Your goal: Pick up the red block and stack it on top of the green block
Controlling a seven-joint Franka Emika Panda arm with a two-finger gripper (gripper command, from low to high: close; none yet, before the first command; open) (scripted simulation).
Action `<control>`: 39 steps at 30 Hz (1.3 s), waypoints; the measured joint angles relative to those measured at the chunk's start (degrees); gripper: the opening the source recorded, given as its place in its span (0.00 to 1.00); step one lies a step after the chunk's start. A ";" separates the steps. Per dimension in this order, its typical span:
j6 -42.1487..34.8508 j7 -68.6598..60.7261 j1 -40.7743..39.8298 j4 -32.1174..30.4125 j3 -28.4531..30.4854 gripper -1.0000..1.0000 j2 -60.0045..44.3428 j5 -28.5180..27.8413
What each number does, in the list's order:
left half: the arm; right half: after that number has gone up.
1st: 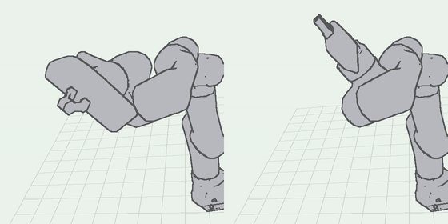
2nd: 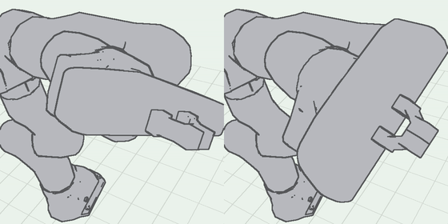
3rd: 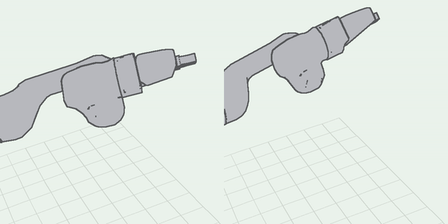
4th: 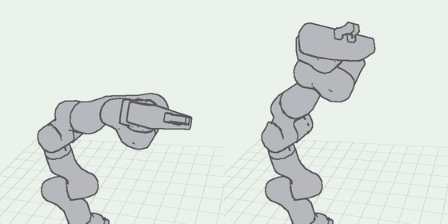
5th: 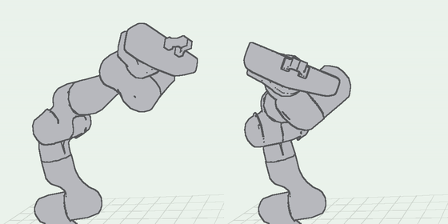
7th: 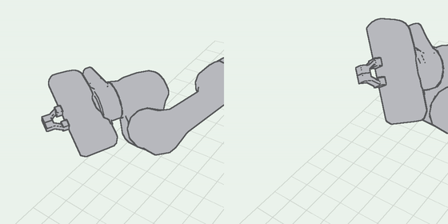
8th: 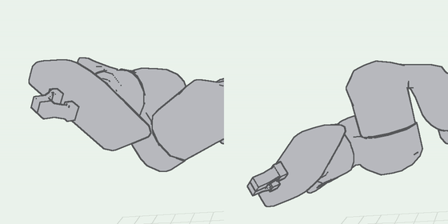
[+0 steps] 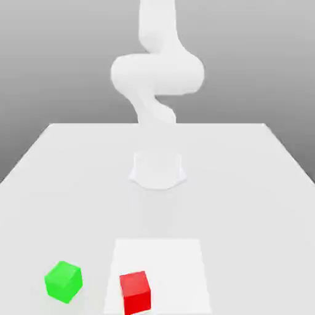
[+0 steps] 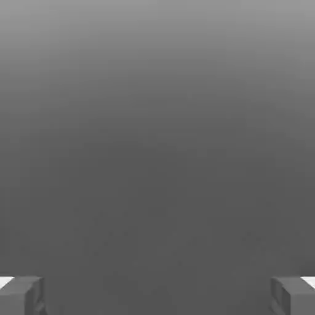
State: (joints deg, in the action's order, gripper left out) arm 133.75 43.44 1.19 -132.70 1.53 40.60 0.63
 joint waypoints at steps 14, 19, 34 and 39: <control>11.03 -14.23 4.19 -5.17 6.26 0.50 -29.50 4.64; 14.96 -18.64 3.99 -7.01 6.83 0.50 -39.83 5.42; 27.93 -24.39 1.22 -7.84 4.72 0.00 -62.01 6.59; 25.65 -23.65 1.69 -8.29 5.41 0.00 -59.25 5.54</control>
State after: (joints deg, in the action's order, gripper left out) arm 159.40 19.80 2.87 -140.99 6.94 -18.65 6.17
